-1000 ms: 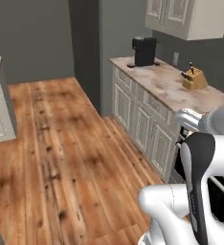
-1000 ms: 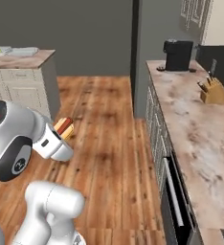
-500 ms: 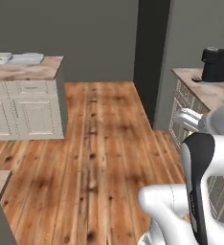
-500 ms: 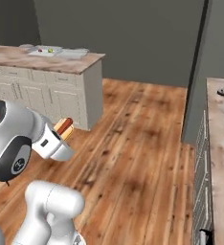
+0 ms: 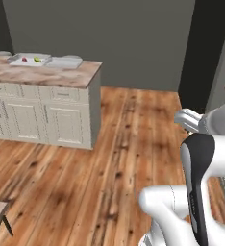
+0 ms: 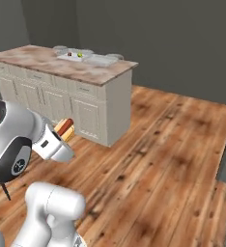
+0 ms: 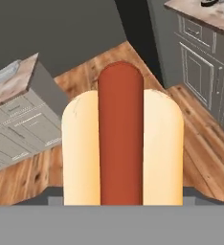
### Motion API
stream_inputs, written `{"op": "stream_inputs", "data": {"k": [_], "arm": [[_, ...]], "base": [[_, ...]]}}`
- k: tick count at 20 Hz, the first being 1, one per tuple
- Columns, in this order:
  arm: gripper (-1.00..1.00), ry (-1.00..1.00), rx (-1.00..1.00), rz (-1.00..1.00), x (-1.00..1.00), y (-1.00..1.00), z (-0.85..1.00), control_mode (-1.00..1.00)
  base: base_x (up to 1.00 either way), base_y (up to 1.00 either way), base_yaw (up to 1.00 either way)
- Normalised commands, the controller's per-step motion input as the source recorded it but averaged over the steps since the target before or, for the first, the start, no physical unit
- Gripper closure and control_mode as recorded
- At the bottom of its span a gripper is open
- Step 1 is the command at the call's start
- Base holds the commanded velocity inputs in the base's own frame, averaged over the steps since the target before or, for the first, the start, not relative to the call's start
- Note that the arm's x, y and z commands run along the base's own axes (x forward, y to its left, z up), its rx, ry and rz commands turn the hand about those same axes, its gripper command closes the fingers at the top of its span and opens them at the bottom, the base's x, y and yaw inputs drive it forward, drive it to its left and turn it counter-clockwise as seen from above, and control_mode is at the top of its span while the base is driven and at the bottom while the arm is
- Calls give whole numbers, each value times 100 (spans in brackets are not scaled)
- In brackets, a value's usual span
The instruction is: Place the cold items (pear and sweet potato) from the fridge in one tupperware on the dining counter. Place the warm items (kebab skewer and hot dog) in the stove area in another tupperware.
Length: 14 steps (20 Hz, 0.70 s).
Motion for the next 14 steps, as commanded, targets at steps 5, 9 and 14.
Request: {"op": "stream_inputs", "data": {"k": [5,9,14], "arm": [[100,0,0,0,0,0,0,100],[100,0,0,0,0,0,0,100],[100,0,0,0,0,0,0,100]], "base": [[100,-44,36],[100,-46,34],[100,-50,31]]}}
